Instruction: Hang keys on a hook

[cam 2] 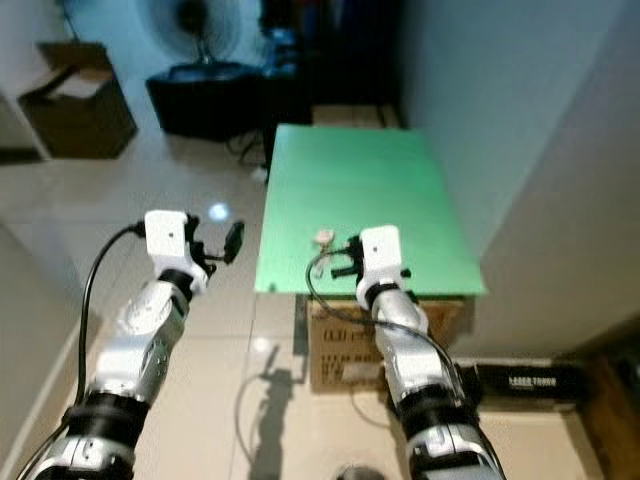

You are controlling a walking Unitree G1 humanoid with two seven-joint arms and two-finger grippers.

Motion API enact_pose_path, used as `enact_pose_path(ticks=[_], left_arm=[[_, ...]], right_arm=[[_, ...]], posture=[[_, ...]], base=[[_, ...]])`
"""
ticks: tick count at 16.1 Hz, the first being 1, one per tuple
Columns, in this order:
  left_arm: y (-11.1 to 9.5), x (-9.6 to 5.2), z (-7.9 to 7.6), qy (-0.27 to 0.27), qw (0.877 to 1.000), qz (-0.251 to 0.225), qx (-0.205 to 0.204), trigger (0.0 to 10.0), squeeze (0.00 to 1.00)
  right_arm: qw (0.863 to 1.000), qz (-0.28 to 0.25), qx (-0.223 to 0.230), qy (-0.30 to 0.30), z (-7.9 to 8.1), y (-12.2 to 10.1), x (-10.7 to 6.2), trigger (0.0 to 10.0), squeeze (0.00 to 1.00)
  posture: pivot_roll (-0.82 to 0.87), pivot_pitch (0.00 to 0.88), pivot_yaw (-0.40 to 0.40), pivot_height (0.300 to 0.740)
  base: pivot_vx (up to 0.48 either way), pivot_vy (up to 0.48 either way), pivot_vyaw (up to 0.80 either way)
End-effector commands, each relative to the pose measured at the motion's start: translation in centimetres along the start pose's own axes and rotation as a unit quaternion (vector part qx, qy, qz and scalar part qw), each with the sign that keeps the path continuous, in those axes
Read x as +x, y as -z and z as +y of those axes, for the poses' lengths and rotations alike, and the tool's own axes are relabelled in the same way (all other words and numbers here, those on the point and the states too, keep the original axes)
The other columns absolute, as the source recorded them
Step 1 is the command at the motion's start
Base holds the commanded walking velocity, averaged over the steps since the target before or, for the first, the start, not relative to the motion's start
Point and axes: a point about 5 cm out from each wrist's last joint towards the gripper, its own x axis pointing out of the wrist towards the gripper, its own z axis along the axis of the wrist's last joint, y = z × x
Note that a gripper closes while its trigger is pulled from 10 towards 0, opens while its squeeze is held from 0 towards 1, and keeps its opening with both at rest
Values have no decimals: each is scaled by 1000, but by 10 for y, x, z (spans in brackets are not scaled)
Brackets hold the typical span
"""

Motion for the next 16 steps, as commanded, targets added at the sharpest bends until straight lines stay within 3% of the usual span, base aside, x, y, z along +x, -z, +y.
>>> enact_pose_path(ticks=[1,16], left_arm=[[-2,1,-2,-1,1000,-3,0,10000,0],[1,2,-8,7,1000,5,6,10000,0]], right_arm=[[1000,1,-20,-4,-2,-3,3,10000,1000],[999,13,-28,27,-9,5,1,10000,1000]], posture=[[-67,0,67,740],[-89,0,76,740]], base=[[0,0,0],[0,0,0]])
